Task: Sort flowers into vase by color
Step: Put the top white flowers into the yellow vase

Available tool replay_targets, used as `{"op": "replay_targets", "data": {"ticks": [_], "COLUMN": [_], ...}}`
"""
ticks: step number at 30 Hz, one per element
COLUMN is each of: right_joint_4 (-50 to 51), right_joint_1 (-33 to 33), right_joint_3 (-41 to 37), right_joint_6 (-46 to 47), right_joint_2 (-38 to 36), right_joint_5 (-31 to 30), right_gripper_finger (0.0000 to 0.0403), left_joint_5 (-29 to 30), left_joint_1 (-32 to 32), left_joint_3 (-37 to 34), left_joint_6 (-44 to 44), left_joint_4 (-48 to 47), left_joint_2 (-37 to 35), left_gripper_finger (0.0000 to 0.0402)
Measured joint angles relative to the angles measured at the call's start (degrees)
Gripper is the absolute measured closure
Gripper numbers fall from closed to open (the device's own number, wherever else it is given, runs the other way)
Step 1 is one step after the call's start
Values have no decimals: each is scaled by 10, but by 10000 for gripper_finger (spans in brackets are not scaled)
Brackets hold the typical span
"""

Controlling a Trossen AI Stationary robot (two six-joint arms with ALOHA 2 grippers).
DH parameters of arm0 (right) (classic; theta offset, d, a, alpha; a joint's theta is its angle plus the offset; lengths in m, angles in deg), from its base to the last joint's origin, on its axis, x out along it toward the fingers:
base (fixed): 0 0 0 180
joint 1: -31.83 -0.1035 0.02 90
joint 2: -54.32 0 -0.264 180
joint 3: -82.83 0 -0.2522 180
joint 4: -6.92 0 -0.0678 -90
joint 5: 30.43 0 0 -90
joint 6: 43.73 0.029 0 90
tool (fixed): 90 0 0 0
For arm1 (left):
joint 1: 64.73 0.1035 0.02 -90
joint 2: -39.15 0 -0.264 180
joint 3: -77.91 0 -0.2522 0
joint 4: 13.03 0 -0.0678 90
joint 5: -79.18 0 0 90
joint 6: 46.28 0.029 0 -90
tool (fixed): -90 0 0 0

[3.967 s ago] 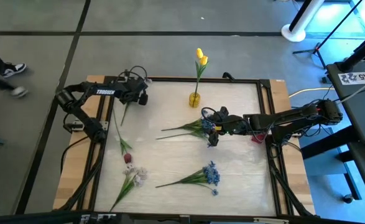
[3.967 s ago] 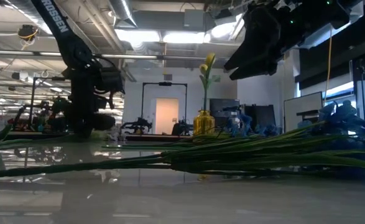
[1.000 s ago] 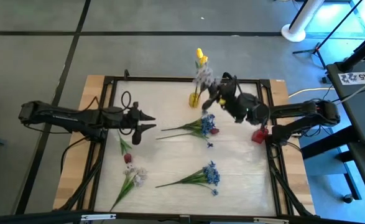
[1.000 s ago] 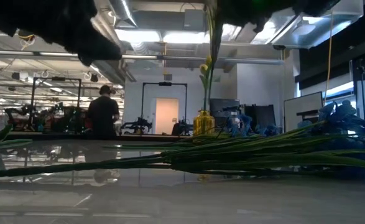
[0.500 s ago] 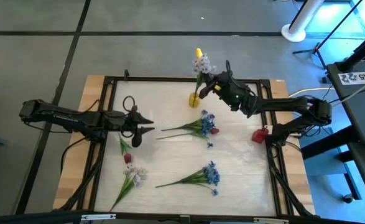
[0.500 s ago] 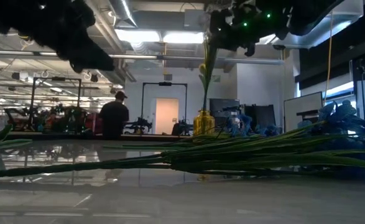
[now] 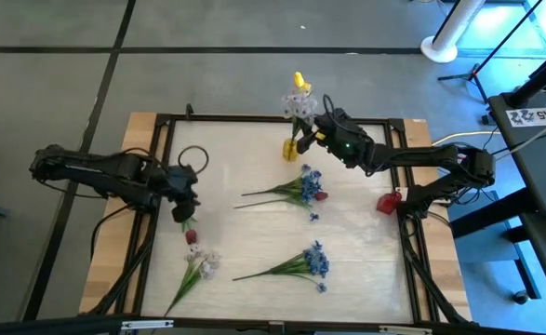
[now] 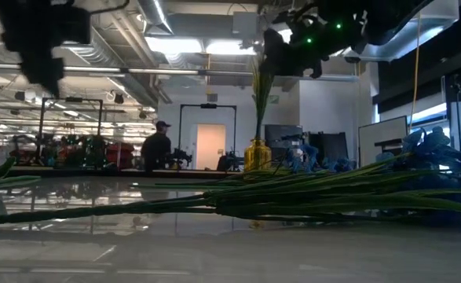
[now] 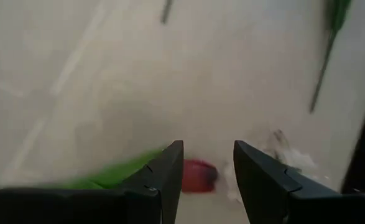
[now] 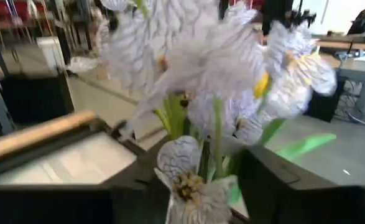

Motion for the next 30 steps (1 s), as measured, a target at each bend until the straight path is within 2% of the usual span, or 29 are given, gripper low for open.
{"op": "replay_targets", "data": {"ticks": [7, 12, 16, 21, 25, 30], "right_joint_4": [179, 297, 387, 422, 441, 445], "right_joint_1": [0, 0, -9, -34, -48, -57], "right_joint_3": [85, 138, 172, 178, 178, 178], "right_joint_6": [-16, -30, -30, -45, -44, -44], "right_joint_2": [-2, -4, -20, -57, -89, -116], "right_joint_5": [13, 15, 6, -64, -82, -87], "right_gripper_finger": [104, 58, 46, 45, 45, 45], "left_joint_5": [-17, -38, -52, -50, -45, -29], "left_joint_1": [-122, -227, -315, -389, -417, -421], "left_joint_3": [0, 0, 0, 0, -1, -1], "left_joint_6": [-159, -297, -407, -505, -530, -521], "left_joint_4": [20, 27, 79, 133, 180, 272], "left_joint_2": [48, 90, 123, 172, 221, 278], "left_gripper_finger": [265, 265, 265, 265, 265, 265]}}
